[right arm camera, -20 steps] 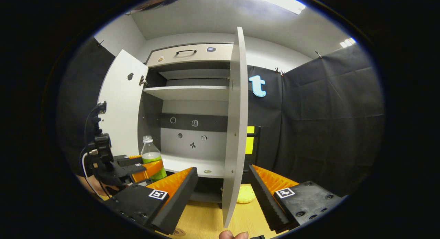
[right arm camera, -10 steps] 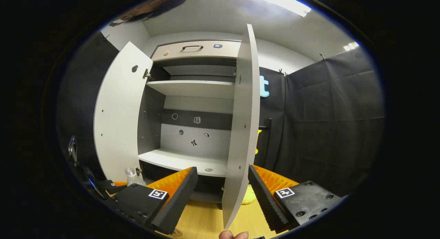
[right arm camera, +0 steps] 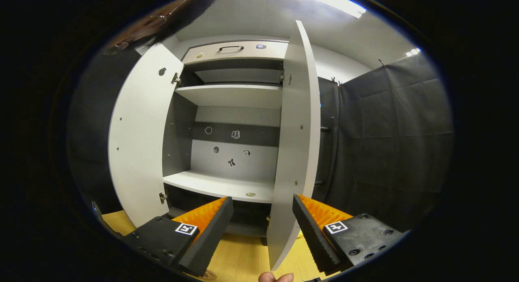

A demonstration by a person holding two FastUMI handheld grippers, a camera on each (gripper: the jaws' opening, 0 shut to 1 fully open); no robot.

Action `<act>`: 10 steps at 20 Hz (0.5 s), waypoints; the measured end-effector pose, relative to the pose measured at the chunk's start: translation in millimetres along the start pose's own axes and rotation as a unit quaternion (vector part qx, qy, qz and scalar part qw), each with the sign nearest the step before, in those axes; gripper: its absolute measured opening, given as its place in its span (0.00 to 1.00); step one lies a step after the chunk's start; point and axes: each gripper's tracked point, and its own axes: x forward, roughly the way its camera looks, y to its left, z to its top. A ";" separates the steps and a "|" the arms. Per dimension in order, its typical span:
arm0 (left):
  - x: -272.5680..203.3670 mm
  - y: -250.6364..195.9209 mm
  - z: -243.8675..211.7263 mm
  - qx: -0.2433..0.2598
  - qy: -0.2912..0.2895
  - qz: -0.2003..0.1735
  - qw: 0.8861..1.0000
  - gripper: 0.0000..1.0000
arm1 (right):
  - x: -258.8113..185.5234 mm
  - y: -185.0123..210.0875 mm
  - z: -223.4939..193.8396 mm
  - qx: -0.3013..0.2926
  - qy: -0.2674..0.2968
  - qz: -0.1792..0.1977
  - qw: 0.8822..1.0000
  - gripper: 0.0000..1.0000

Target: Grasp the bottle in the cabinet with the left hand and place it on the coaster, then close the right door with the right hand and the left door with the left hand.

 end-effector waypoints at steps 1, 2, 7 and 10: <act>-0.6 -1.3 -7.8 -0.003 0.003 -0.004 1.000 0.77 | 1.7 2.6 -3.0 0.004 0.003 0.002 1.000 0.98; -1.4 -2.9 -13.9 -0.003 0.005 -0.006 1.000 0.77 | 3.4 4.5 -6.0 0.007 0.005 0.004 1.000 0.98; -1.1 -15.3 -43.3 0.005 0.017 -0.031 0.999 0.78 | 8.2 9.8 -22.1 0.000 0.017 0.005 1.000 0.98; -1.3 -18.5 -52.4 0.007 0.021 -0.040 0.999 0.78 | 8.6 11.1 -27.6 0.002 0.024 0.004 1.000 0.98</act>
